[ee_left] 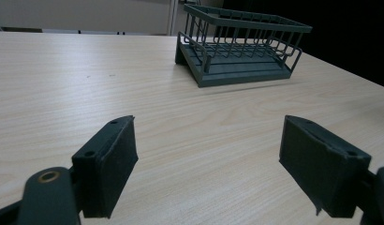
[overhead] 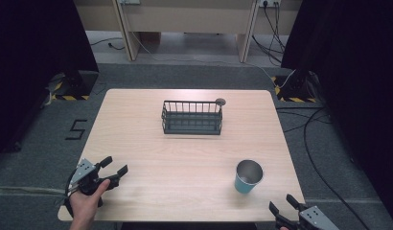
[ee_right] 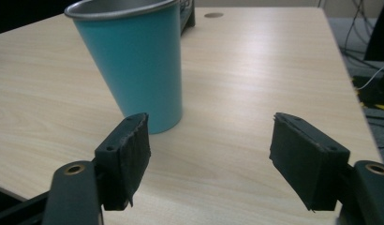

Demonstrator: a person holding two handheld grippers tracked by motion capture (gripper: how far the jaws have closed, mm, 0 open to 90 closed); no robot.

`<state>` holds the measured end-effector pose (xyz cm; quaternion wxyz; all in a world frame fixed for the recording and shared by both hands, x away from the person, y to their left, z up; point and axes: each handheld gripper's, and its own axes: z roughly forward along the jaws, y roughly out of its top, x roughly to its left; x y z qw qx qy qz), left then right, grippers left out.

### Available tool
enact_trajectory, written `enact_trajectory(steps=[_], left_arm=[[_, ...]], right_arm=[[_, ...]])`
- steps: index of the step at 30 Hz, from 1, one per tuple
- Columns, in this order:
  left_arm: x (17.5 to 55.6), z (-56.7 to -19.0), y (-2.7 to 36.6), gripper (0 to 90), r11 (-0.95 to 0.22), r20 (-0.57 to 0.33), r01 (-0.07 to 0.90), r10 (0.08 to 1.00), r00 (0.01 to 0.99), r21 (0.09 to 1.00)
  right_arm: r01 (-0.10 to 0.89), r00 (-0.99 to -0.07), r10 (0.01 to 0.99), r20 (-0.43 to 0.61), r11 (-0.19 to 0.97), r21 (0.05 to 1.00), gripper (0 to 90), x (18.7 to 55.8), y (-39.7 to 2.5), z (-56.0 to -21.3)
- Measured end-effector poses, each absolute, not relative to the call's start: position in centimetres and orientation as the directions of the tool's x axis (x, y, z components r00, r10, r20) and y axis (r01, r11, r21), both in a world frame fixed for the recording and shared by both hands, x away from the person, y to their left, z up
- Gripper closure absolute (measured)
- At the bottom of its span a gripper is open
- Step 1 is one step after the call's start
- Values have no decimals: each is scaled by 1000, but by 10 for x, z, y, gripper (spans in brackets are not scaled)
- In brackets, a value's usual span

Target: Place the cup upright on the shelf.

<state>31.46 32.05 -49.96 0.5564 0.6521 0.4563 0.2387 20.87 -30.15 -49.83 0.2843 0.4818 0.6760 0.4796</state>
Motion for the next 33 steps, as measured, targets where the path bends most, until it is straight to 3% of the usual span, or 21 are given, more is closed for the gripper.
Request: enact_trajectory(steps=[6, 13, 33], left_arm=[[315, -500, 321, 184, 42, -200, 330, 864, 463, 943], [315, -500, 321, 184, 37, -198, 332, 862, 466, 942], [315, -499, 321, 184, 39, -201, 332, 859, 471, 943]], right_arm=[[366, -398, 916, 48, 110, 924, 299, 206, -296, -497], [349, -458, 889, 25, 154, 924, 184, 212, -278, -490], [352, -505, 862, 40, 163, 922, 157, 258, -249, -482]])
